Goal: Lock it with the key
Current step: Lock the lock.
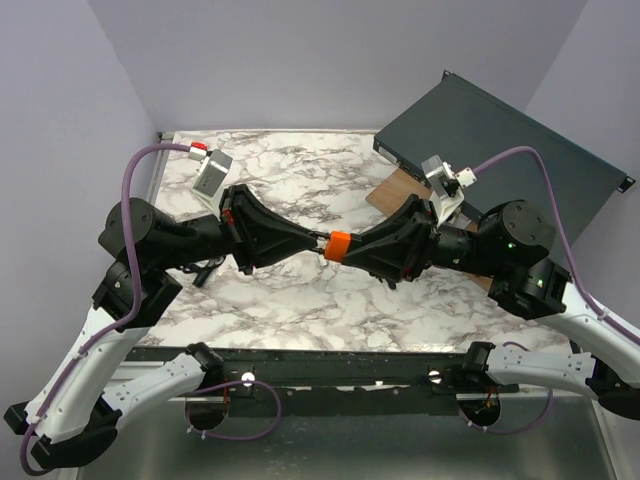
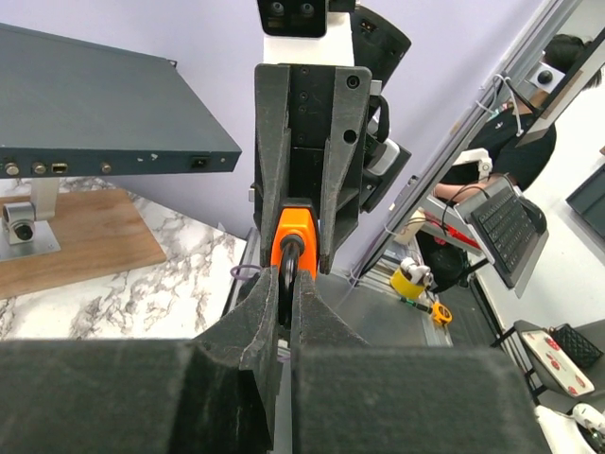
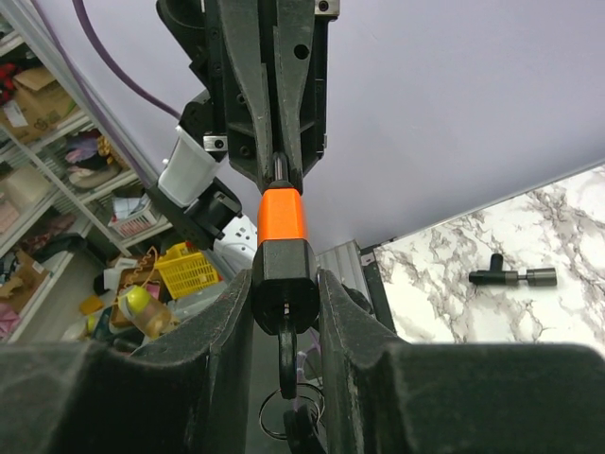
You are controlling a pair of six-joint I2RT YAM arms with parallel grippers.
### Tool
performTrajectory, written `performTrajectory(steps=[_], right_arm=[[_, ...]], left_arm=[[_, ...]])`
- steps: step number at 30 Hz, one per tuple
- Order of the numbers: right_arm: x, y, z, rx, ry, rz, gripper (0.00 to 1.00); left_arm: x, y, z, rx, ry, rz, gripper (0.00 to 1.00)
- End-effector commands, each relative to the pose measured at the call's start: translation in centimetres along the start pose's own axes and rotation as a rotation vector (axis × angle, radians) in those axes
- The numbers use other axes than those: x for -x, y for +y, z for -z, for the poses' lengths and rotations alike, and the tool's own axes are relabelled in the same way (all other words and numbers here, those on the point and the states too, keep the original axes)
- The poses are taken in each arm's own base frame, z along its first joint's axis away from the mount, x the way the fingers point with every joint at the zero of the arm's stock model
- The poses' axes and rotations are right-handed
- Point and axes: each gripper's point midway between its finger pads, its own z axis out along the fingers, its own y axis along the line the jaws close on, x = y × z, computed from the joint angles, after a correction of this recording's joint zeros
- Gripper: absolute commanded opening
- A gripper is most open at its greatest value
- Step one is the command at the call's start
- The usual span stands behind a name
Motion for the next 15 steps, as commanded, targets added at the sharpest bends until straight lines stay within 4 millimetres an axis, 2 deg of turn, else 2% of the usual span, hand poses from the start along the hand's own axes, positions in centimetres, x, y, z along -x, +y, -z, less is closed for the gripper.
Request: performTrajectory(steps=[1, 4, 15], right_arm=[[1.1, 1.2, -0.8, 0.059, -0.029, -0.007, 0.01], [1.0, 1.5, -1.0, 0.078, -0.021, -0.020, 0.01], [0.7, 0.5, -1.5, 0.037, -0.021, -0.031, 0.01]], left_arm=[[-1.6, 0.7, -0.8, -0.017, 0.046, 0.030, 0.00], [-1.8, 0.7, -0.8, -0.019, 0.050, 0.026, 0.00], [-3.1, 0.7, -1.6, -0.021, 0.091, 0.039, 0.00]])
